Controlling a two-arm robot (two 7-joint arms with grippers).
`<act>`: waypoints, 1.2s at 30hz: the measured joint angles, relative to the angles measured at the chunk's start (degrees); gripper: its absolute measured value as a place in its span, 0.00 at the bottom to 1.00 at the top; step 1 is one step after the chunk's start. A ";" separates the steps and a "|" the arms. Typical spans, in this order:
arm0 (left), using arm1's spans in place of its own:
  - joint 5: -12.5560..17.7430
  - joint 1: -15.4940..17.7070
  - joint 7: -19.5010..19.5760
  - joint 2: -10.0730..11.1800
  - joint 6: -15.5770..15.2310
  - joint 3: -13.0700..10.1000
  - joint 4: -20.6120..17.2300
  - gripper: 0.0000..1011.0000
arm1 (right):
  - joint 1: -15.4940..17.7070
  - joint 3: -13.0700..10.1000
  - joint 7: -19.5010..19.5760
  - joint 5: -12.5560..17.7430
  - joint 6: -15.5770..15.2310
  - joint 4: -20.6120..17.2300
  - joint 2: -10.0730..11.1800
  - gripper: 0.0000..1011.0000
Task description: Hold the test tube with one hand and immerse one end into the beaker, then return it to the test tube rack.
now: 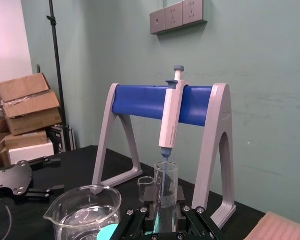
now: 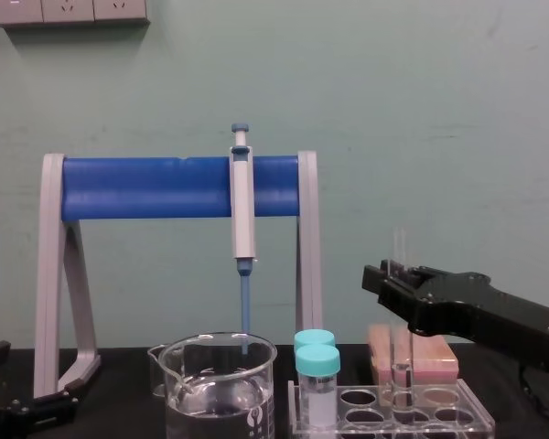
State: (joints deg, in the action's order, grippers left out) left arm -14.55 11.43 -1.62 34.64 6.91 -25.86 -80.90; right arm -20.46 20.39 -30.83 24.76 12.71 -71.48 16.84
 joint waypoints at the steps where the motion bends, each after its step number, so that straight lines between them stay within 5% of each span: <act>1: 0.00 0.00 0.00 0.00 0.00 0.00 0.00 0.99 | 0.00 0.09 -0.04 -0.04 -0.07 0.04 0.02 0.22; 36: 0.00 0.00 0.00 0.00 0.00 0.00 0.00 0.99 | -0.68 1.17 0.62 -2.68 -0.70 2.69 -0.50 0.22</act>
State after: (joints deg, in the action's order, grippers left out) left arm -14.55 11.43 -1.62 34.65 6.91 -25.86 -80.90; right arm -21.14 21.55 -30.21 22.08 12.01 -68.79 16.34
